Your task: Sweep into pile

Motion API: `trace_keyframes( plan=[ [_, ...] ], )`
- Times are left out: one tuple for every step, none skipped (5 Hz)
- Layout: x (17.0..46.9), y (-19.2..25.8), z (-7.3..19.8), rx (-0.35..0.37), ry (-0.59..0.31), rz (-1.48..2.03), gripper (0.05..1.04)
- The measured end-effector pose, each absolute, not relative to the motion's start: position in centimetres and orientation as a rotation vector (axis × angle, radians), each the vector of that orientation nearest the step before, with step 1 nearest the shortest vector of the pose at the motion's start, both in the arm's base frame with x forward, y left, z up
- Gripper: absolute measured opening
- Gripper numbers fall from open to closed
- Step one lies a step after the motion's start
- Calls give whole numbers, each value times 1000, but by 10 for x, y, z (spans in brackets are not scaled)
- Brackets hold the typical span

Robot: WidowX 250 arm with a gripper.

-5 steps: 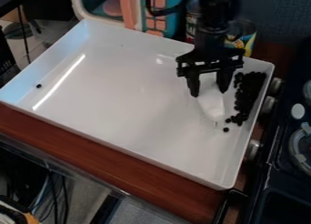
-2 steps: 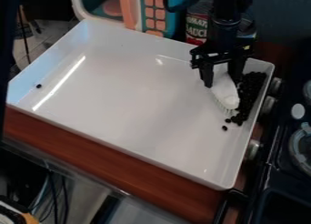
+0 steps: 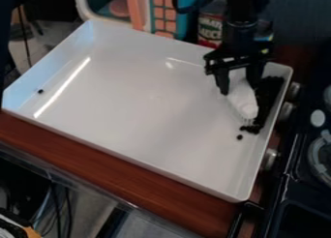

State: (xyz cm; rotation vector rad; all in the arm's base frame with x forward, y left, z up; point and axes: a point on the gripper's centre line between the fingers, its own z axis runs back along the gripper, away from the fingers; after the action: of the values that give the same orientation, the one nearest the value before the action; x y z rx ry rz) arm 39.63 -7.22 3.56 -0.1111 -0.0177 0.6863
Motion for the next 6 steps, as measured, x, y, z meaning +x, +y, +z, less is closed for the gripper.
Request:
trace_keyframes(
  plan=[
    [386,-55,61,-142,-24,685,705],
    [376,-23,87,-176,-48,697,705],
    [366,-1,101,-190,-72,663,705],
    [364,50,102,-127,-122,663,705],
    [366,77,87,-55,-148,612,705],
    [367,98,75,5,-164,573,705]
  ],
)
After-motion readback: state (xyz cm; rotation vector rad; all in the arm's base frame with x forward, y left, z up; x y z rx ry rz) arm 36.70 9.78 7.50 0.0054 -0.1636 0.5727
